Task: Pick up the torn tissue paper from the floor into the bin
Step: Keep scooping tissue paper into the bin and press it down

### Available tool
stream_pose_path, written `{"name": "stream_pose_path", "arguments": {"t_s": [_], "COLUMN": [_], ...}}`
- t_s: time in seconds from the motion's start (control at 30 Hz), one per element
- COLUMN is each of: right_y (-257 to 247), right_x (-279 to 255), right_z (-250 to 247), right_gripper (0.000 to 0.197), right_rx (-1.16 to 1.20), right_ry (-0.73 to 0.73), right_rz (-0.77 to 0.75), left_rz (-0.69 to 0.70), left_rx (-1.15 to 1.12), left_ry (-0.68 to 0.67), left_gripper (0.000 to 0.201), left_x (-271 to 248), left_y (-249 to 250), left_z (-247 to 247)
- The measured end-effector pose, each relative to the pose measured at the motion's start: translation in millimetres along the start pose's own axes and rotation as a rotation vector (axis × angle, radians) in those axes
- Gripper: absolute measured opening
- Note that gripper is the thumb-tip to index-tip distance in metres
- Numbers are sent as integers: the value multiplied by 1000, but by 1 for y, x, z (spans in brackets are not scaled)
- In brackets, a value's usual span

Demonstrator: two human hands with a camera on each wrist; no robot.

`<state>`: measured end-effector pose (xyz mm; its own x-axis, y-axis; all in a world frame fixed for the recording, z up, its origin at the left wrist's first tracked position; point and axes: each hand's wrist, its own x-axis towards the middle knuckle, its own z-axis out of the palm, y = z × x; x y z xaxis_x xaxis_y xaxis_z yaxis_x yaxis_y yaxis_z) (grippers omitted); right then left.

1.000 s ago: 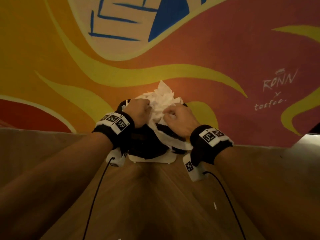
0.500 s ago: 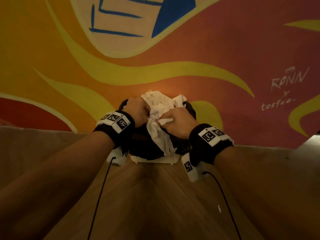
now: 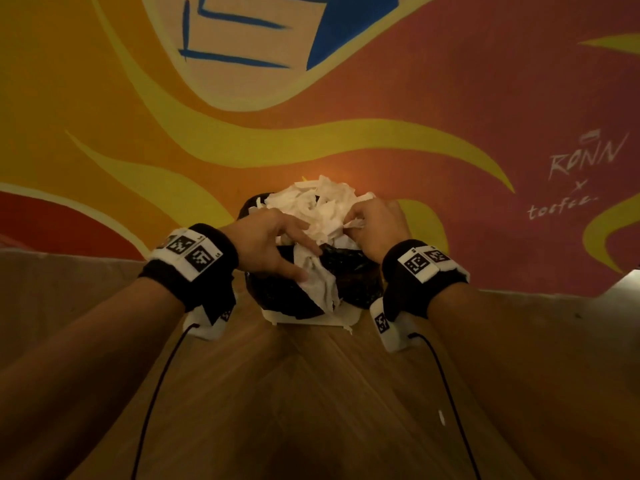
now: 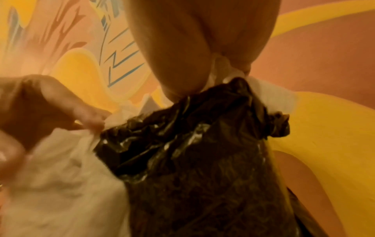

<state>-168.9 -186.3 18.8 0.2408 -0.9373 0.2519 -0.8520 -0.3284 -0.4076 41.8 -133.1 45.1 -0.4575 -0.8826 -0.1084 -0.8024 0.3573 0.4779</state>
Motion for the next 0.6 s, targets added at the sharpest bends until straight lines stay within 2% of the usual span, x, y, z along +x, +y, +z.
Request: {"name": "stream_pose_path", "arguments": {"t_s": [0.07,0.13,0.23,0.33,0.47,0.53,0.6], "right_y": [-2,-4,-1,7,4,-2,-9], "right_x": [0,0,-5,-9,-13,-16,-19], "right_z": [-2,-2,-5,-12,-15,-14,-13], "right_gripper": [16,37,40,25,29,46,71], "right_rx": [20,56,118,132,176,229,208], "right_ry": [-74,-169,-226,-247,-227,-239,-264], "right_rz": [18,43,29,5,-12,9,26], "left_rz": [0,0,-37,-162,-423,-449,-438], "left_rx": [56,23,-72,-195,-164,-11,84], "left_ry": [71,134,214,391,665,673,588], "left_gripper": [19,10,8,13,18,21,20], "left_x": [6,12,14,20,36,44,50], "left_y": [1,-1,-2,-4,-7,-5,1], "left_z": [0,-1,-3,-5,-3,1,3]}}
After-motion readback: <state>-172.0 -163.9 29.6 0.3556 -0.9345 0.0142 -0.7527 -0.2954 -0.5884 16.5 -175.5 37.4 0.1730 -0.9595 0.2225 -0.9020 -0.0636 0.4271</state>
